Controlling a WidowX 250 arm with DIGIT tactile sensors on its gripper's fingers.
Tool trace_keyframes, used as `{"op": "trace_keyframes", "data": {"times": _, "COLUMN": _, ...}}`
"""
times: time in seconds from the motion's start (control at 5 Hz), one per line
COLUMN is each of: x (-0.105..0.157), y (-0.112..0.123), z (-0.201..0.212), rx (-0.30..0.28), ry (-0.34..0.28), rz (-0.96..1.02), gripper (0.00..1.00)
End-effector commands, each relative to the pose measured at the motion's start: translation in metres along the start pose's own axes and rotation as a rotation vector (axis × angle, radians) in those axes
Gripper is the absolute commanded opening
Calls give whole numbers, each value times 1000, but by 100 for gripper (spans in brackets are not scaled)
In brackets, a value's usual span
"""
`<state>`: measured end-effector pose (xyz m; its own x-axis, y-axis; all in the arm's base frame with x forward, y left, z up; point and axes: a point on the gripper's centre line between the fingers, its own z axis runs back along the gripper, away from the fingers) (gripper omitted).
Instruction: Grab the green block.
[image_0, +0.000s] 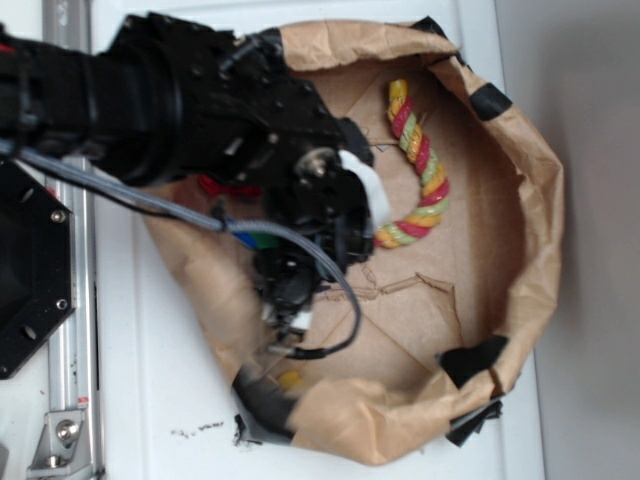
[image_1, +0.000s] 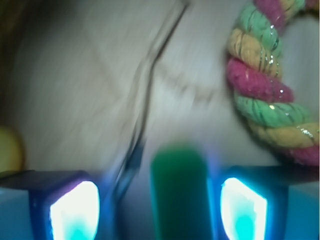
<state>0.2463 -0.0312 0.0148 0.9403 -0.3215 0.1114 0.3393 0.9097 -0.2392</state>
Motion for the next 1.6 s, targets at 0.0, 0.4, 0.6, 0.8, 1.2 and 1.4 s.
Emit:
{"op": "trace_keyframes", "data": {"times": 0.0, "x": 10, "y": 4, "z": 8, "rx": 36, "ry": -25, "rz": 47, "gripper": 0}}
{"op": "trace_keyframes", "data": {"times": 0.4, "x": 16, "y": 9, "z": 44, "rx": 49, "ry": -66, "rz": 63, "gripper": 0}}
{"op": "trace_keyframes", "data": {"times": 0.6, "x": 16, "y": 8, "z": 78, "rx": 67, "ry": -118, "rz": 75, "gripper": 0}}
{"op": "trace_keyframes", "data": {"times": 0.8, "x": 20, "y": 0, "z": 99, "rx": 156, "ry": -151, "rz": 79, "gripper": 0}}
{"op": "trace_keyframes", "data": {"times": 1.2, "x": 36, "y": -27, "z": 108, "rx": 268, "ry": -142, "rz": 178, "gripper": 0}}
{"op": "trace_keyframes", "data": {"times": 1.4, "x": 47, "y": -28, "z": 103, "rx": 275, "ry": -145, "rz": 191, "gripper": 0}}
